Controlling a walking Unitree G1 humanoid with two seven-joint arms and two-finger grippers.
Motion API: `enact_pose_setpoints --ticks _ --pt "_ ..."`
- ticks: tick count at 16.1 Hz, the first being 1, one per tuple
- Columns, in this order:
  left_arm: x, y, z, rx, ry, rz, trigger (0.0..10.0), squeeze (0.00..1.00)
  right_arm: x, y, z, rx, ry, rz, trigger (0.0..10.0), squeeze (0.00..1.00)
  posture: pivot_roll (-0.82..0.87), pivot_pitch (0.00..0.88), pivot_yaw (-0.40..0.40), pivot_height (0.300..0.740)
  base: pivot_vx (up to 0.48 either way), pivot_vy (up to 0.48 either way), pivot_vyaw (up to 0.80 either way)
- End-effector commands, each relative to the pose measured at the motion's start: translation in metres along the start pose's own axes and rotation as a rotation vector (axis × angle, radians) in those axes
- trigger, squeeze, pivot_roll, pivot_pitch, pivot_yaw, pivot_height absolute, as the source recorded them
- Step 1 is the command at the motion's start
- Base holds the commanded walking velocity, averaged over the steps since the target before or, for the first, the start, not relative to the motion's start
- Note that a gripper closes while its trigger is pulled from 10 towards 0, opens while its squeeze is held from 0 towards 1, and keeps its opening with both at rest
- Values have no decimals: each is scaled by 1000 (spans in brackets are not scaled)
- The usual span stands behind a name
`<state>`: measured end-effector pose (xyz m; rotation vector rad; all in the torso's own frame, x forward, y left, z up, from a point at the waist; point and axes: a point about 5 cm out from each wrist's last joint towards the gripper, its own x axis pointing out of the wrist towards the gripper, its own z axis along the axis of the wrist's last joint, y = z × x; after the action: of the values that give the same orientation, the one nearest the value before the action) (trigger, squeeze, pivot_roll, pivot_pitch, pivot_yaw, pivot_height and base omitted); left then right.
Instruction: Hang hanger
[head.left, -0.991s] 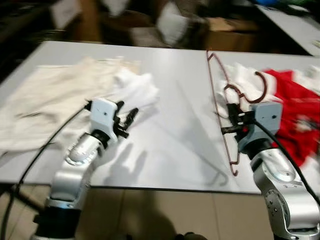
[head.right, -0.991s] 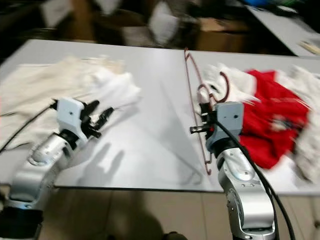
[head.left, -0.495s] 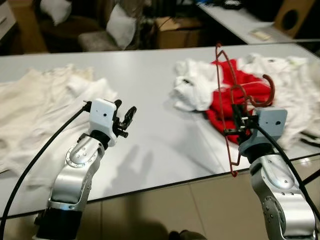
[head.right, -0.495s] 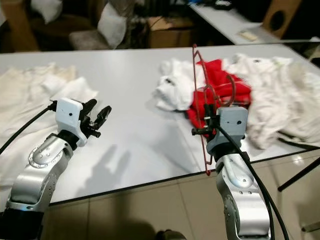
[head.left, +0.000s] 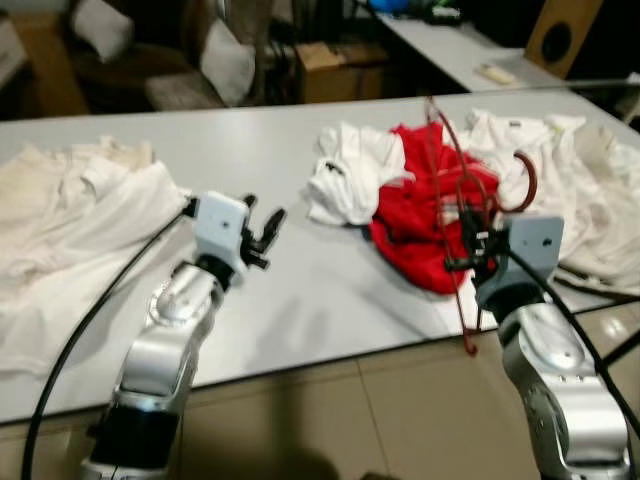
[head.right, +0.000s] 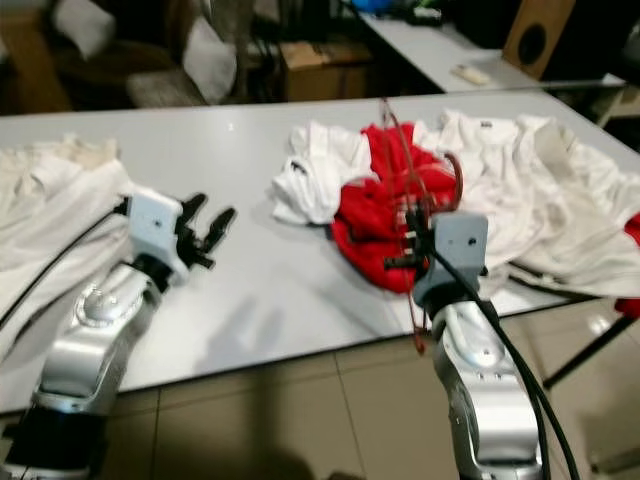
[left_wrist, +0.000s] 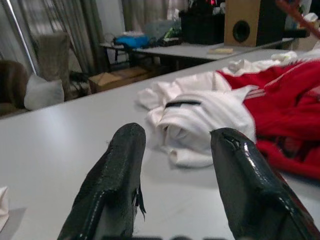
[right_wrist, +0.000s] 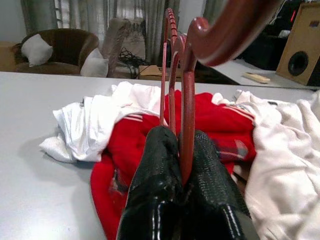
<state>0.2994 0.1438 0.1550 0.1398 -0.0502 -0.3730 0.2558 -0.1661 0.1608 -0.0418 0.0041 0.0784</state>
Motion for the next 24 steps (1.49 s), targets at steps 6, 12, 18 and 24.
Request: enact_pose_setpoints --ticks 6,12,18,24 --pt "0 10 0 12 -14 73 10000 90 -4 0 2 37 2 20 10000 0 -134 0 -7 740 0 -221 -667" --pt "1 11 -12 -36 59 22 10000 220 -15 -1 -5 65 30 2 10000 0 -181 0 24 740 0 0 -483" --pt "-3 14 -8 -11 27 19 10000 835 -19 -4 -15 105 61 -34 10000 0 -146 0 29 740 0 0 0" --pt "-3 19 -11 3 40 22 10000 710 -19 -7 -15 111 44 -51 10000 0 -146 0 31 740 0 339 -342"
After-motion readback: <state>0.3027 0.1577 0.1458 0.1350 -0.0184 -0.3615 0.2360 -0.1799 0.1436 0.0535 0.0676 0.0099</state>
